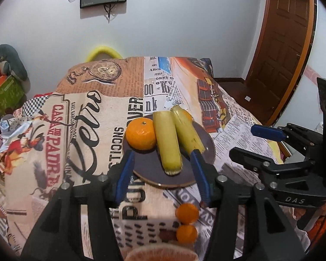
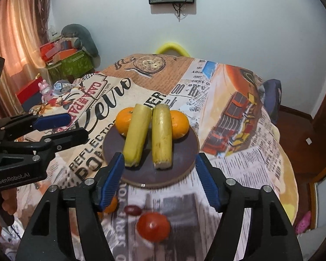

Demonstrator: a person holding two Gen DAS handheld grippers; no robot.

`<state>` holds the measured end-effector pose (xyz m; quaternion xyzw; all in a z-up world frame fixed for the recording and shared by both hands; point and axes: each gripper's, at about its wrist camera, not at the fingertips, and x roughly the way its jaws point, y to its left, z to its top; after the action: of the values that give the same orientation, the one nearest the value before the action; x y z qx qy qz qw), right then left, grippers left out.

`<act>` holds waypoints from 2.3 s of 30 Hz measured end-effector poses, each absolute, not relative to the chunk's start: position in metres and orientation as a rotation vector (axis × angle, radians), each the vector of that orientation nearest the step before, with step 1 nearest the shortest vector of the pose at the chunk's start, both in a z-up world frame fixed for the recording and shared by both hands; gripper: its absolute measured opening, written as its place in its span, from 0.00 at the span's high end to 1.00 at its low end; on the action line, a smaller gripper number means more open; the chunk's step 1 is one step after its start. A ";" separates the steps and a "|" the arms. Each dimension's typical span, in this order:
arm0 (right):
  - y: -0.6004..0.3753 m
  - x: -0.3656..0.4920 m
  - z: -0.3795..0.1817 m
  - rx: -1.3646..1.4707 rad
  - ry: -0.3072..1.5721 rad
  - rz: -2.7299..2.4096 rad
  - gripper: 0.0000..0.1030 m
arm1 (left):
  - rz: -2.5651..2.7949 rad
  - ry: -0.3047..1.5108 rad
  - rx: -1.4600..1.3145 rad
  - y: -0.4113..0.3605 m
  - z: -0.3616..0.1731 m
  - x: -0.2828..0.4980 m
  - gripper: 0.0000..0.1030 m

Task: Organize fruits
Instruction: 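Open the right gripper to set the banana beside the other on the plate, then grasp the red tomato with the right gripper while the left gripper grasps the grapefruit segment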

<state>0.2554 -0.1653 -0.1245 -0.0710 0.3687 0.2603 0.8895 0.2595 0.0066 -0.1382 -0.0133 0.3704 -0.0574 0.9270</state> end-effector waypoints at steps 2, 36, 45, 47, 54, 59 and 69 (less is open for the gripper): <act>-0.168 0.246 -0.121 -0.147 0.758 0.532 0.34 | -0.112 0.755 -0.020 0.005 -0.136 0.251 0.40; -0.188 0.194 -0.151 -0.131 0.858 0.471 0.30 | -0.084 1.045 0.111 0.018 -0.248 0.170 0.09; -0.191 0.203 -0.168 -0.138 0.900 0.461 0.30 | -0.121 1.065 0.079 0.009 -0.255 0.199 0.07; -0.192 0.207 -0.173 -0.135 0.913 0.458 0.30 | -0.133 1.056 0.076 0.006 -0.257 0.204 0.08; -0.190 0.216 -0.191 -0.122 0.958 0.475 0.30 | -0.191 1.027 0.058 -0.004 -0.255 0.212 0.32; -0.186 0.220 -0.199 -0.108 0.977 0.503 0.30 | -0.217 1.004 0.075 -0.009 -0.254 0.210 0.43; -0.175 0.227 -0.219 -0.100 1.037 0.539 0.56 | -0.210 0.983 0.014 0.006 -0.247 0.199 0.52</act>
<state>0.2273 -0.1750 -0.2189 -0.0469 0.4893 0.2542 0.8329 0.1987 0.0061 -0.2473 0.0065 0.4711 -0.1004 0.8763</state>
